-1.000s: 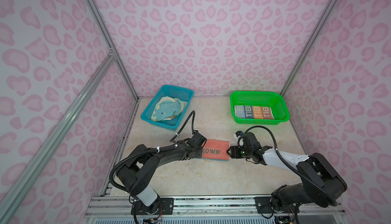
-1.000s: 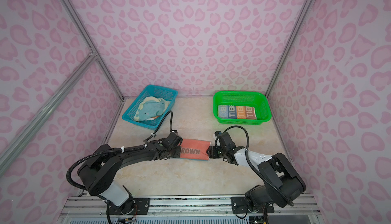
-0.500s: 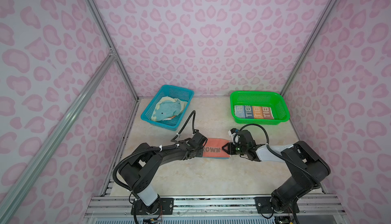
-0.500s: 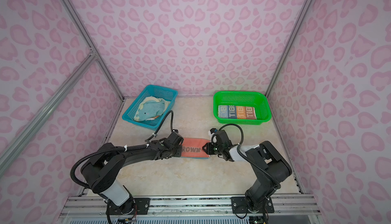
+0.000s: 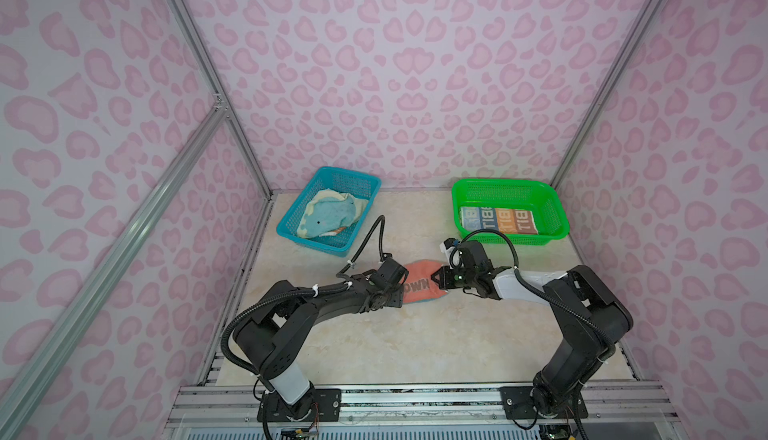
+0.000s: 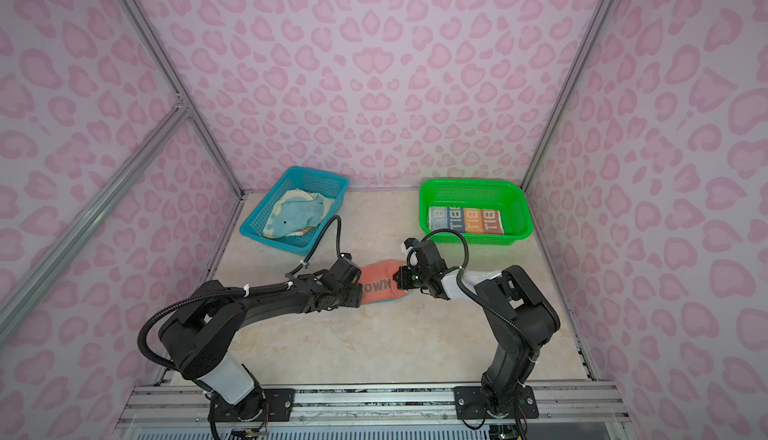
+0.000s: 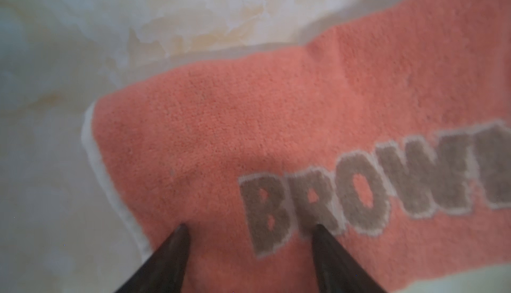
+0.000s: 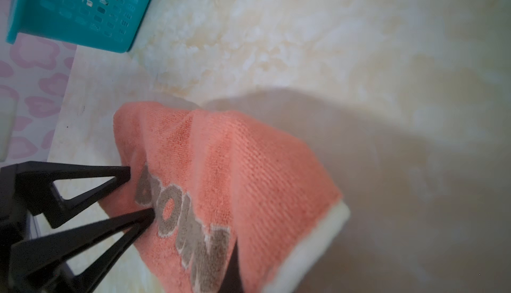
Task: Fold and stack the towels
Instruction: 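Grasp the folded BROWN towel with the right gripper and lift it, then carry the BROWN towel into the green basket and open the right gripper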
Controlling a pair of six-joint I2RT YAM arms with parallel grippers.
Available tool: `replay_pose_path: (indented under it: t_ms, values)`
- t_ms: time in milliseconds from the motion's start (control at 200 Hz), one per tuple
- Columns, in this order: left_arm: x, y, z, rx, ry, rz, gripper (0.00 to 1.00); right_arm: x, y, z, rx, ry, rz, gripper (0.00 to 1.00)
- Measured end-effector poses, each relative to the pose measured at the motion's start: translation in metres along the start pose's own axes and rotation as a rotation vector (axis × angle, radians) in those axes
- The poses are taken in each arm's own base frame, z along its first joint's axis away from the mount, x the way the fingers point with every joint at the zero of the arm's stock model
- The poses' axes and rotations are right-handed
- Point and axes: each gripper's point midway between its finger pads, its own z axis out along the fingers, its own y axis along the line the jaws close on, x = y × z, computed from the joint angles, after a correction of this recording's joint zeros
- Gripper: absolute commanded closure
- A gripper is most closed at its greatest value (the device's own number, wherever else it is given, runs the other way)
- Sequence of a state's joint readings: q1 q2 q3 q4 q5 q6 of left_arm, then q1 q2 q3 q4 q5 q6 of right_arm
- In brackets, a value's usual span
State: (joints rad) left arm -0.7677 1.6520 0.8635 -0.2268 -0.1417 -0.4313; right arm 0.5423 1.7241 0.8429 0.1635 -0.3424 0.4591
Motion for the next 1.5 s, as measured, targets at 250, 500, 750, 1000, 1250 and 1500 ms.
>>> replay_pose_path:
  t_ms: [250,500,750,1000,1250,1500]
  values:
    - [-0.029,0.004,-0.039,0.029,-0.118,-0.03,0.02,-0.06,-0.003,-0.008,0.086,-0.035,-0.121,1.0]
    - [-0.046,0.009,-0.074,0.065,-0.232,-0.055,0.02,-0.136,-0.019,-0.017,0.164,-0.065,-0.215,1.0]
    - [-0.049,0.015,-0.082,0.049,-0.262,-0.062,0.02,-0.22,-0.047,-0.049,0.239,-0.146,-0.274,1.0]
    - [-0.049,0.019,-0.083,0.034,-0.267,-0.066,0.01,-0.259,-0.099,-0.082,0.314,-0.188,-0.24,1.0]
    - [-0.048,0.022,-0.083,0.019,-0.264,-0.066,0.01,-0.252,-0.153,-0.11,0.381,-0.15,-0.178,1.0]
    - [-0.045,0.024,-0.08,0.003,-0.246,-0.064,0.01,-0.215,-0.205,-0.131,0.443,-0.085,-0.084,1.0]
